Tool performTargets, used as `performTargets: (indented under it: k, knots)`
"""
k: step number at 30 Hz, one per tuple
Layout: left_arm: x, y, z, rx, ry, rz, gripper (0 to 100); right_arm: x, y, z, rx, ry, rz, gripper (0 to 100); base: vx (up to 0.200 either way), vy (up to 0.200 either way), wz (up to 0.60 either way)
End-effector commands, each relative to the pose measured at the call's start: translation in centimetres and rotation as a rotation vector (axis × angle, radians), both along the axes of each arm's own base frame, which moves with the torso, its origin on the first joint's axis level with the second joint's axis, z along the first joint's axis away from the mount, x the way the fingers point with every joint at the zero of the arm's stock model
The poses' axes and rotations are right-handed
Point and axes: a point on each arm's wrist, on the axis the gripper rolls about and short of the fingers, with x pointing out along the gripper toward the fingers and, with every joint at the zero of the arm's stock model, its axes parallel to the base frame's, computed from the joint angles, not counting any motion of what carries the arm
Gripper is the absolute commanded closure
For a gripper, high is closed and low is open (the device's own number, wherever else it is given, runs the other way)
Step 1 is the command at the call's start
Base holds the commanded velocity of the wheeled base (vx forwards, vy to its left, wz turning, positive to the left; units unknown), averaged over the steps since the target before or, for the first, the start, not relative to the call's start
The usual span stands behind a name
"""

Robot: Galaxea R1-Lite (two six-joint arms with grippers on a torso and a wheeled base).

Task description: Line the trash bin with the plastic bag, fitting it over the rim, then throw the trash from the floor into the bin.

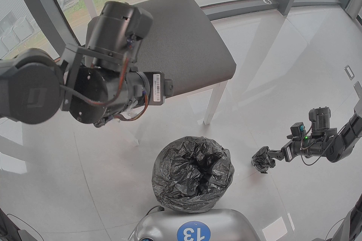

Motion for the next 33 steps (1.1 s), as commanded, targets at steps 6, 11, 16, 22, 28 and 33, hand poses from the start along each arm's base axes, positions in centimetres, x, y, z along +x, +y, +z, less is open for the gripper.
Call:
performTargets:
  k: [6,11,16,22,28,33]
  knots:
    - [-2.3,1.9,3.2,-0.058,-0.084,0.019,0,2.4,-0.3,-4.8,-0.026,0.066,0.011,0,0.000,0.000,0.00]
    - [-3.1,2.7,2.7,-0.036,-0.076,0.031,0,3.8,-0.3,-6.1,-0.026,0.069,0.011,0,0.000,0.000,0.00]
    - [-3.7,3.2,2.6,-0.034,-0.074,0.030,0,5.0,-0.5,-7.0,-0.025,0.057,0.005,0,0.000,0.000,0.00]
    - [-4.6,4.0,2.5,-0.023,-0.068,0.028,0,6.5,-0.4,-8.5,-0.025,0.038,0.006,0,0.000,0.000,0.00]
    - [-5.0,4.4,2.3,-0.005,-0.047,0.027,0,7.7,-0.4,-9.3,-0.025,0.024,0.005,0,0.000,0.000,0.00]
    - [-5.7,5.0,2.3,-0.008,-0.051,0.025,0,8.2,-0.5,-9.8,-0.026,0.021,0.004,0,0.000,0.000,0.00]
